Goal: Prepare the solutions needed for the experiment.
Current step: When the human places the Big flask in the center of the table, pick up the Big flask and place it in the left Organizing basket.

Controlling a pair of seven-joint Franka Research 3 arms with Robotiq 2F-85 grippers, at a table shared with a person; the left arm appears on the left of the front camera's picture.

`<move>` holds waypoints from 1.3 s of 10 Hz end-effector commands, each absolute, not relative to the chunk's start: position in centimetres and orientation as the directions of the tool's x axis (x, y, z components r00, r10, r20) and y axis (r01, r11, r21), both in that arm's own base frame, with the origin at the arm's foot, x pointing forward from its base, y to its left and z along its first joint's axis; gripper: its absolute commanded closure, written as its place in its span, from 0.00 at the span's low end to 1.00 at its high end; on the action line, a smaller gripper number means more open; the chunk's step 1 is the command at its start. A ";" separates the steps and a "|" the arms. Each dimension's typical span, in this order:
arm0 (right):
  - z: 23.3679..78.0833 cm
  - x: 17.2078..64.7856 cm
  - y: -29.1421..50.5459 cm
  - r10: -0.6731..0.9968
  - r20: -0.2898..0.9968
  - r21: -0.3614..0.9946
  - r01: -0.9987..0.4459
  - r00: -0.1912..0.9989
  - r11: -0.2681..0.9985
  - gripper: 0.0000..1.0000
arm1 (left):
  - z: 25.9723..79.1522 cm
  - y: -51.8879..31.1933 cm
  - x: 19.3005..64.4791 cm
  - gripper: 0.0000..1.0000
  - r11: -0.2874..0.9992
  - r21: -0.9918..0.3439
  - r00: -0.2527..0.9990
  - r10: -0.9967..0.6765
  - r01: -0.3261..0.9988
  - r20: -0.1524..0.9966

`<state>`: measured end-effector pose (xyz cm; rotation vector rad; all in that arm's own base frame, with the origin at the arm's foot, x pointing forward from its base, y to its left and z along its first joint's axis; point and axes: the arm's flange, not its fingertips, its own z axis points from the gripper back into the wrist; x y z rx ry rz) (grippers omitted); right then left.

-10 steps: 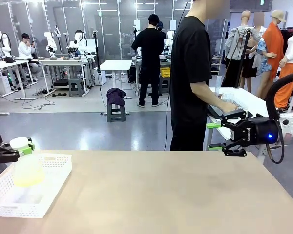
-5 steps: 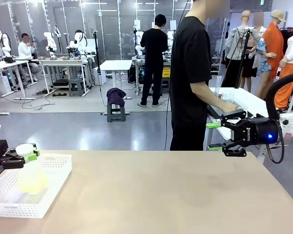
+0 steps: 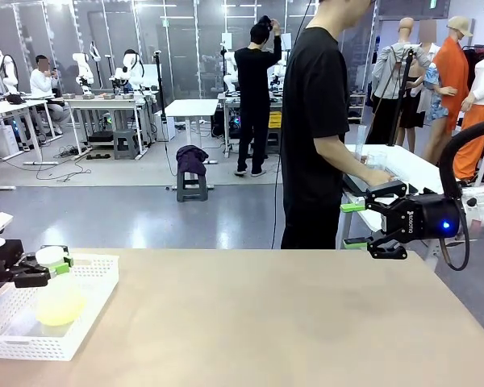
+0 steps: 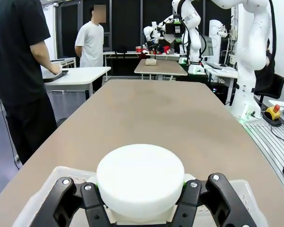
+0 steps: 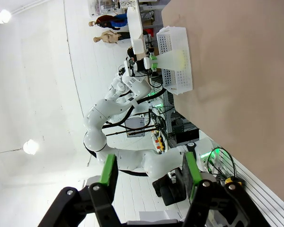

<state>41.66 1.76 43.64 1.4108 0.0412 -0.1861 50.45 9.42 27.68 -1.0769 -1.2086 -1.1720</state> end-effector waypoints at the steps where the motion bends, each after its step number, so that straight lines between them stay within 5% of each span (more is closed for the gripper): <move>1: 43.8 41.6 1.7 -0.105 -0.137 0.978 0.151 0.985 0.143 0.30 | 27.6 9.0 50.8 1.00 0.108 0.026 -0.019 -0.066 0.994 0.998; 2: 43.8 41.6 1.7 -0.105 -0.137 0.978 0.151 0.985 0.143 0.30 | 27.4 9.1 50.6 0.73 0.105 0.021 -0.013 -0.071 0.994 0.997; 3: 43.8 41.6 1.7 -0.105 -0.137 0.978 0.151 0.985 0.143 0.30 | 27.3 9.3 50.4 0.60 0.099 0.009 -0.002 -0.069 0.995 0.998; 9: 43.8 41.6 1.7 -0.105 -0.137 0.978 0.151 0.985 0.143 0.30 | 27.6 9.8 49.7 0.00 0.083 -0.024 0.031 -0.091 0.996 0.995; 13: 43.8 41.6 1.7 -0.105 -0.137 0.978 0.151 0.985 0.143 0.30 | 27.9 10.1 50.6 0.00 0.128 -0.077 0.085 -0.057 0.989 0.995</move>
